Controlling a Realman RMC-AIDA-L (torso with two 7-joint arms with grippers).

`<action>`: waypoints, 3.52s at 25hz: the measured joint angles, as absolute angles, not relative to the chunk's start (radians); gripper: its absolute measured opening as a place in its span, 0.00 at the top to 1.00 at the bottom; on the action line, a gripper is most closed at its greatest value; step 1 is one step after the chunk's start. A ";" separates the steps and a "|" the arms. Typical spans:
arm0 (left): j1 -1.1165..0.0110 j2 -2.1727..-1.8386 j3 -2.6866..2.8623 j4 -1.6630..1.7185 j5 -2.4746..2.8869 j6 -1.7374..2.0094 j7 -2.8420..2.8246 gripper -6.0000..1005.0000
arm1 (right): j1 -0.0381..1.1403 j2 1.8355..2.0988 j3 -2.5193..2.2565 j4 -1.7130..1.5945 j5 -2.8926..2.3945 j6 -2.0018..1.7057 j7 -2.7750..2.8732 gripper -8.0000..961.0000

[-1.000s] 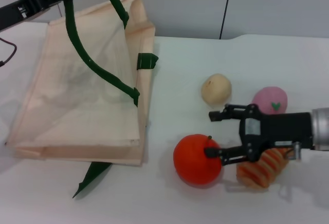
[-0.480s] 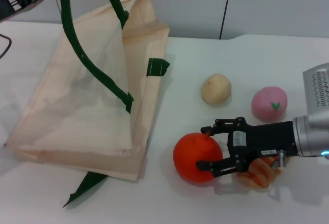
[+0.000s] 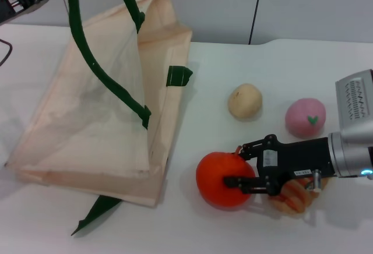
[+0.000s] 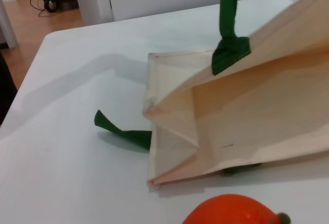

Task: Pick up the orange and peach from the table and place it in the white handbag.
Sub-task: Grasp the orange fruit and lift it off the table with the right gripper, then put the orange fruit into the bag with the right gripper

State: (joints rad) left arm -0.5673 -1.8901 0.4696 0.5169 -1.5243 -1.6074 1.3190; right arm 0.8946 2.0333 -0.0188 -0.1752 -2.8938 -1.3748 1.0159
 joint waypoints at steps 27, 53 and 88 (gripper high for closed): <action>-0.567 -1.887 0.457 0.517 -1.528 -1.646 1.308 0.88 | 0.935 2.028 -0.060 -0.219 -2.853 -1.460 1.097 0.69; -0.619 -1.886 0.457 0.466 -1.550 -1.713 1.313 0.88 | 1.103 2.031 -0.084 -0.214 -2.640 -1.364 1.083 0.89; -0.726 -1.906 0.469 0.416 -1.540 -1.734 1.319 0.88 | 1.335 2.044 -0.133 0.155 -2.649 -0.704 0.949 0.93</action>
State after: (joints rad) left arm -0.7260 -1.9061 0.4694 0.4158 -1.5401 -1.7345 1.3187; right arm 1.3355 2.0444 -0.1327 0.1548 -2.6493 -0.7036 0.9487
